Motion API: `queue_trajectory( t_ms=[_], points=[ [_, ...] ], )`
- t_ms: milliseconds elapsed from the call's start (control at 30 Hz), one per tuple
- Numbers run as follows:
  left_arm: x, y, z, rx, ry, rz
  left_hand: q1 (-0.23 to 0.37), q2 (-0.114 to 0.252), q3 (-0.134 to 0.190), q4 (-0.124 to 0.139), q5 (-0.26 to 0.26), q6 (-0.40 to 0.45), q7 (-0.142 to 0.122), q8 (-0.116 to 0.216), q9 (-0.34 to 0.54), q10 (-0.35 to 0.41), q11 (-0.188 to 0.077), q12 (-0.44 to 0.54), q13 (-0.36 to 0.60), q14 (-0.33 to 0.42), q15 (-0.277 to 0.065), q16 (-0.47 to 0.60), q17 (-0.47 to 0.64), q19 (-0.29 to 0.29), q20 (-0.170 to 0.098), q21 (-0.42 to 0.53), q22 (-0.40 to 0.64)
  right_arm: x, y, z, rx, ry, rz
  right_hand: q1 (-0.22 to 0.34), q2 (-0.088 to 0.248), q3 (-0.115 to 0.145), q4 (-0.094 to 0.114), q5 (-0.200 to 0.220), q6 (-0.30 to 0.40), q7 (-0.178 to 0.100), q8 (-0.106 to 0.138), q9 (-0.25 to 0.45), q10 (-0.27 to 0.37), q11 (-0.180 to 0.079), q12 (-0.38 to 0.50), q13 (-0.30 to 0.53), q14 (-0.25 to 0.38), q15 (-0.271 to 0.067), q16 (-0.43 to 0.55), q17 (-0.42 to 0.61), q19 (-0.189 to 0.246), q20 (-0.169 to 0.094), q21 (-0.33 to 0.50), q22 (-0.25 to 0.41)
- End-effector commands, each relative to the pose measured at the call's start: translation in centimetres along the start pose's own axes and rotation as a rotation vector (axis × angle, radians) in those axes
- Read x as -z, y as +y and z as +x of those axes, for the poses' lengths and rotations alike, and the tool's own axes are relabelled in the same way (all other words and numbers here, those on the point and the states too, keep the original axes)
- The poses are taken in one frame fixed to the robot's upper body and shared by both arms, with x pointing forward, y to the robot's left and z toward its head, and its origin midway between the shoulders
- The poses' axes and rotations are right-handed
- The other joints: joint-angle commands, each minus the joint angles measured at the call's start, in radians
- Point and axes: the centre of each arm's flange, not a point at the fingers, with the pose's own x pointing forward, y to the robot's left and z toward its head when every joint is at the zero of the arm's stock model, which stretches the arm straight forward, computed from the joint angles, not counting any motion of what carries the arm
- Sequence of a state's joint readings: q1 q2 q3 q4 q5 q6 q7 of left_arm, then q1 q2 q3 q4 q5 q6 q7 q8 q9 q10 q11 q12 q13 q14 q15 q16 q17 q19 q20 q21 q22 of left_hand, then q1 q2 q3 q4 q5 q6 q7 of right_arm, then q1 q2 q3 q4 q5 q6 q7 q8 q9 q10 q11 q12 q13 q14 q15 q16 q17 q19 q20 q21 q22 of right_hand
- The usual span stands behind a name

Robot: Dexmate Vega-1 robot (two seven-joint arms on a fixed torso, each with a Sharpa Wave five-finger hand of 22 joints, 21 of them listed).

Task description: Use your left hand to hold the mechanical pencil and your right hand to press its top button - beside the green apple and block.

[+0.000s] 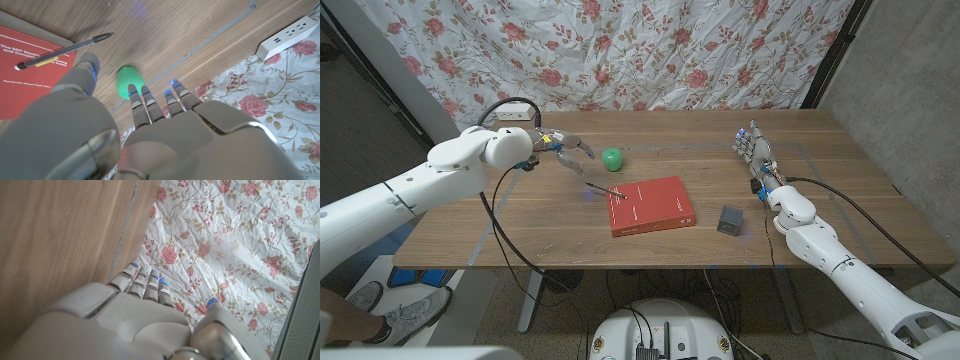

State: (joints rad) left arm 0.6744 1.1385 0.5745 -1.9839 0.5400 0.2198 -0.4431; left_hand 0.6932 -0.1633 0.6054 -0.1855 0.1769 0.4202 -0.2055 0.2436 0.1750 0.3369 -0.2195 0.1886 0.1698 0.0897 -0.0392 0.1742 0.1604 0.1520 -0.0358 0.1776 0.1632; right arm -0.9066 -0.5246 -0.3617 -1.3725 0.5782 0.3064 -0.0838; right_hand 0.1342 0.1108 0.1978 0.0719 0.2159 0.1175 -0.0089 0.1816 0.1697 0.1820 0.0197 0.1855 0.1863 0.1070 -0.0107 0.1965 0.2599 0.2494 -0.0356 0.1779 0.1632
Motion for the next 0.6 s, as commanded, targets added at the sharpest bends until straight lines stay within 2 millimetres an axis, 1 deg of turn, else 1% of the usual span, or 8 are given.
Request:
queue_trajectory(
  t_ms=[33, 133, 333, 433, 500, 600],
  points=[
    [-1.2, -1.0, 0.3, -0.010, 0.017, 0.102, 0.026, -0.002, -0.018, 0.002, -0.005, 0.023, 0.000, 0.004, 0.002, 0.030, 0.001, 0.001, 0.005, 0.010, -0.162, 0.003, 0.005, -0.017, -0.120, 0.000, 0.002, 0.4, 0.1, 0.0, 0.020, 0.001, 0.012, 0.006, -0.001, 0.005, -0.001, 0.002, 0.008, 0.005, 0.001, 0.003, 0.001, -0.002, 0.005, 0.000, 0.003, -0.005, 0.004, -0.001, -0.002, 0.000, 0.005, 0.002],
    [-1.6, -1.3, 0.3, -0.015, 0.032, 0.118, 0.036, -0.003, -0.031, 0.004, -0.006, 0.028, -0.001, 0.003, 0.002, 0.040, 0.000, 0.000, 0.005, 0.008, -0.162, 0.003, 0.005, -0.031, -0.111, -0.001, 0.002, 0.5, 0.1, -0.1, 0.024, 0.003, 0.013, 0.005, -0.001, 0.006, -0.002, 0.003, 0.008, 0.005, 0.002, 0.003, 0.002, -0.002, 0.006, 0.000, 0.003, -0.005, 0.004, -0.002, -0.002, 0.001, 0.005, 0.002],
    [-2.5, -1.9, 0.3, -0.047, 0.064, 0.134, 0.046, -0.001, -0.057, 0.009, -0.007, 0.034, -0.001, -0.002, 0.002, 0.053, 0.000, -0.004, 0.004, -0.008, -0.141, 0.000, 0.005, -0.065, -0.098, -0.004, 0.003, 0.7, 0.2, -0.3, 0.030, 0.006, 0.020, 0.005, 0.001, 0.009, -0.003, 0.003, 0.008, 0.005, 0.002, 0.003, 0.002, -0.002, 0.006, 0.000, 0.003, -0.004, 0.004, -0.005, -0.002, 0.001, 0.005, 0.002],
    [-3.0, -2.2, 0.5, -0.043, 0.062, 0.130, 0.047, 0.002, -0.064, 0.011, -0.007, 0.035, -0.001, -0.003, 0.002, 0.055, 0.000, -0.005, 0.004, -0.017, -0.142, -0.001, 0.005, -0.071, -0.098, -0.003, 0.003, 0.8, 0.1, -0.4, 0.032, 0.007, 0.023, 0.005, 0.001, 0.010, -0.003, 0.003, 0.009, 0.004, 0.002, 0.003, 0.001, -0.001, 0.005, 0.000, 0.002, -0.005, 0.004, -0.006, -0.002, 0.001, 0.005, 0.002],
    [-3.3, -2.3, 0.6, -0.044, 0.063, 0.130, 0.045, 0.004, -0.074, 0.014, -0.006, 0.031, 0.005, -0.007, 0.002, 0.054, 0.000, -0.007, 0.004, -0.032, -0.133, -0.003, 0.006, -0.078, -0.093, -0.001, 0.003, 0.8, 0.1, -0.4, 0.031, 0.007, 0.024, 0.005, 0.002, 0.010, -0.003, 0.003, 0.010, 0.005, 0.002, 0.003, 0.001, 0.000, 0.005, 0.000, 0.002, -0.005, 0.004, -0.006, -0.001, 0.001, 0.006, 0.002],
    [-3.9, -2.7, 0.7, -0.048, 0.064, 0.127, 0.044, 0.006, -0.079, 0.015, -0.006, 0.033, 0.004, -0.008, 0.002, 0.055, 0.000, -0.008, 0.004, -0.033, -0.132, -0.002, 0.006, -0.082, -0.086, -0.001, 0.004, 0.8, 0.0, -0.5, 0.034, 0.008, 0.023, 0.005, 0.002, 0.011, -0.004, 0.003, 0.009, 0.004, 0.002, 0.003, 0.002, 0.000, 0.005, 0.000, 0.003, -0.004, 0.005, -0.008, -0.002, 0.002, 0.006, 0.002]
  ],
)
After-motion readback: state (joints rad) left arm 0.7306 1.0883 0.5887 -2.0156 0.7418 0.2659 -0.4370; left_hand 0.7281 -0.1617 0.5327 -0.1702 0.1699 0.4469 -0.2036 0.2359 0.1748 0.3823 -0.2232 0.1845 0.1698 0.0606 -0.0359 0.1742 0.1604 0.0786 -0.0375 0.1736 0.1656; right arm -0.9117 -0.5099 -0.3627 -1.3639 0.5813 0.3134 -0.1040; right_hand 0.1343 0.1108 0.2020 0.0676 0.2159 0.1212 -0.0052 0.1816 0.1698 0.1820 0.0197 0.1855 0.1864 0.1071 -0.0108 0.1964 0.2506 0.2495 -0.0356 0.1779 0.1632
